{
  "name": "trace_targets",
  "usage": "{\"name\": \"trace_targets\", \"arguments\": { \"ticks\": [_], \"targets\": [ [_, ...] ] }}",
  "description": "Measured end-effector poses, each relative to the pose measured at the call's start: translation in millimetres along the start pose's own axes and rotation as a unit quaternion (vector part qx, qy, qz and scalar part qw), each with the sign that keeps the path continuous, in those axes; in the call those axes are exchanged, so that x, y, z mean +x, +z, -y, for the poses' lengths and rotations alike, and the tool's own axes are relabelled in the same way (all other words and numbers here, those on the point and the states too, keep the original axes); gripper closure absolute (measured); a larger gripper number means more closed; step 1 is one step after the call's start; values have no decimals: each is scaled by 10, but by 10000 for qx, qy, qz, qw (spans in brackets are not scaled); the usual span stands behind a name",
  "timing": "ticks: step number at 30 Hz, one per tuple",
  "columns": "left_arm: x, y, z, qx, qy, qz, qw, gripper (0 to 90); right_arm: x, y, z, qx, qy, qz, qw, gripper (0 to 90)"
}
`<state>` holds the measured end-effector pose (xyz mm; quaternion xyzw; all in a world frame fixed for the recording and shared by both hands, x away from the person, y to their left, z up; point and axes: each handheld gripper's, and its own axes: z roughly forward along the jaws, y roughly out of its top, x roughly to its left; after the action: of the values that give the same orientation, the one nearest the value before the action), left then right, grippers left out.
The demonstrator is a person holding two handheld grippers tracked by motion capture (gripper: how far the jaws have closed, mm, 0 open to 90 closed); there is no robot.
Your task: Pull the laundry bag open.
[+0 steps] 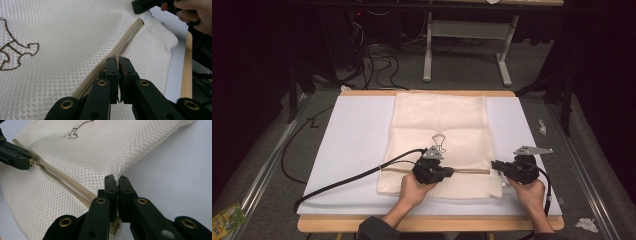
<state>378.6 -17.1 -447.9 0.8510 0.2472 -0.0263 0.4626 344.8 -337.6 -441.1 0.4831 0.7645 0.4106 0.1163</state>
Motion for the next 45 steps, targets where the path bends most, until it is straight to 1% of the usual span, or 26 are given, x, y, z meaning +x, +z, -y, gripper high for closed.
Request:
{"name": "trace_targets", "arguments": {
  "ticks": [5, 7, 12, 13, 16, 17, 19, 20, 21, 23, 26, 30, 34, 35, 38, 39, 41, 45],
  "targets": [
    [19, -12, 31, -8, -6, -10, 10000, 869, 8, 17, 3, 59, -29, 66, 10000, 883],
    [37, -36, 45, -24, -57, -6, 10000, 869, 6, 13, 9, 66, -12, 82, 9999, 883],
    [42, -67, 50, -26, -41, -27, 10000, 869, 9, 18, 10, 43, -22, 87, 10000, 883],
    [49, -93, 52, -62, -75, -27, 9999, 869, 8, 18, 10, 48, -8, 88, 9999, 883],
    [67, -117, 60, -113, -84, -41, 9999, 869, 8, 15, 12, 25, -16, 105, 9999, 883],
    [72, -126, 65, -121, -116, -29, 9999, 869, 13, 4, 14, -57, -30, 142, 9999, 883],
    [86, -147, 80, -171, -175, -3, 9997, 869, 17, 8, 13, -46, -6, 140, 9999, 883],
    [83, -162, 92, -157, -139, -42, 9998, 869, 31, 19, 9, -32, -72, 184, 9998, 883],
    [86, -169, 99, -161, -152, -23, 9998, 869, 37, 21, 9, -24, -81, 205, 9998, 883],
    [97, -178, 100, -141, -135, -59, 9998, 869, 35, 29, 10, -12, -102, 199, 9997, 883],
    [121, -207, 109, -154, -180, -59, 9997, 869, 24, 33, 13, 10, -91, 218, 9997, 883],
    [142, -237, 127, -127, -180, -54, 9997, 869, 32, 34, 8, 21, -108, 220, 9997, 883],
    [154, -231, 136, -163, -192, -62, 9997, 869, 30, 55, 8, 29, -118, 226, 9997, 883],
    [154, -231, 136, -163, -192, -62, 9997, 869, 22, 55, 10, 12, -165, 226, 9996, 883],
    [157, -234, 144, -150, -199, -37, 9997, 869, 28, 53, 13, 17, -122, 229, 9997, 883],
    [154, -258, 145, -152, -169, -64, 9997, 869, 37, 54, 7, 33, -138, 249, 9996, 883],
    [167, -293, 152, -181, -186, -96, 9996, 869, 39, 51, 5, 32, -157, 264, 9995, 883],
    [198, -340, 178, -228, -246, -94, 9994, 869, 51, 57, -2, 49, -230, 278, 9993, 884]
  ]
}}
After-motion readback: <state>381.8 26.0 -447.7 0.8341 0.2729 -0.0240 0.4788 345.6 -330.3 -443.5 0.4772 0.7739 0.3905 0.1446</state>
